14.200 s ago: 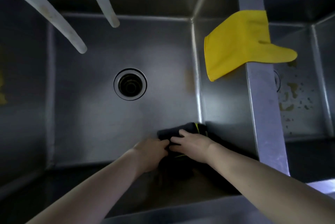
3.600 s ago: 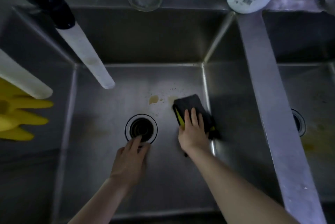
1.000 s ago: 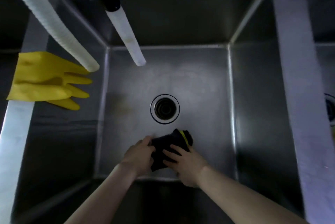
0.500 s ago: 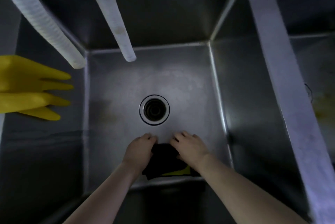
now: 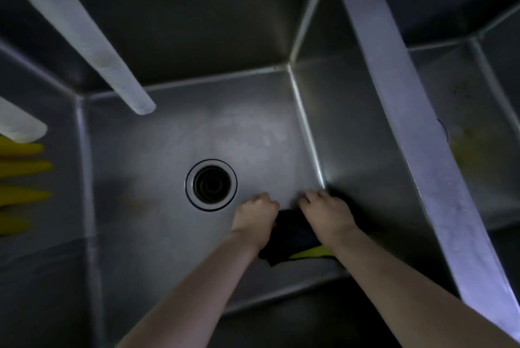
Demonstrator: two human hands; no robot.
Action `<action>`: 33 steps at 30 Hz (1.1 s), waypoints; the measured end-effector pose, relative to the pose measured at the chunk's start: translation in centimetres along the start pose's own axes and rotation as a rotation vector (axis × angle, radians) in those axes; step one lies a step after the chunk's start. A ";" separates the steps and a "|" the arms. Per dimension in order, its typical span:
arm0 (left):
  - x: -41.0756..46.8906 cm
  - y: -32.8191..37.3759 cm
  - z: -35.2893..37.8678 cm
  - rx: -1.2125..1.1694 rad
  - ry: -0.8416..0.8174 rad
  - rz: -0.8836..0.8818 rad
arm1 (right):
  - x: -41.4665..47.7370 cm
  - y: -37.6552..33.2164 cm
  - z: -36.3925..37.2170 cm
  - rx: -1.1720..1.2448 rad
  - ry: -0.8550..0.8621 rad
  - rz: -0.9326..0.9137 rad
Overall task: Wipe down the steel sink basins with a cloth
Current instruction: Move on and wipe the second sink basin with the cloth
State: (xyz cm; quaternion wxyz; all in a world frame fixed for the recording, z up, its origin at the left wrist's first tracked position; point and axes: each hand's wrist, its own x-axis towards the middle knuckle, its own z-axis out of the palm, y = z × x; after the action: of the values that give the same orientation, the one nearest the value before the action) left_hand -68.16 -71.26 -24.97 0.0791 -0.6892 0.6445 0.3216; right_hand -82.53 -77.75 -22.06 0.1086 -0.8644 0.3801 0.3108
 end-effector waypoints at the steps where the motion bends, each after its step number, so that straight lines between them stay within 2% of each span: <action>1: 0.7 -0.1 -0.5 0.027 0.037 -0.011 | 0.8 0.1 -0.5 -0.001 0.044 0.025; 8: 3.9 -2.8 -4.3 0.141 0.231 -0.124 | 5.5 0.3 -3.7 -0.021 0.344 0.064; 13: 2.6 -3.6 -6.1 -0.017 0.206 -0.017 | 3.9 0.7 -4.9 0.026 0.389 0.050; 17: -1.1 -2.5 -7.4 -0.172 0.189 0.055 | 0.5 1.5 -5.8 0.079 0.310 -0.039; 22: -6.4 -0.4 -10.8 -0.301 0.377 0.062 | -4.2 1.5 -9.2 0.228 0.341 0.009; 28: -10.8 2.3 -16.0 -0.343 0.563 0.027 | -9.2 2.9 -13.4 0.312 0.487 -0.091; 33: -12.3 7.7 -19.5 -0.340 0.694 0.065 | -13.8 7.4 -16.0 0.417 0.585 -0.147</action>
State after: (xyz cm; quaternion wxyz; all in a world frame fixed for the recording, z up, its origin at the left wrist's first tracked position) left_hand -68.31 -72.35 -0.67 -0.2691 -0.7396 0.5919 0.1739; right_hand -87.81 -81.49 -0.64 0.1914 -0.9009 0.3874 -0.0423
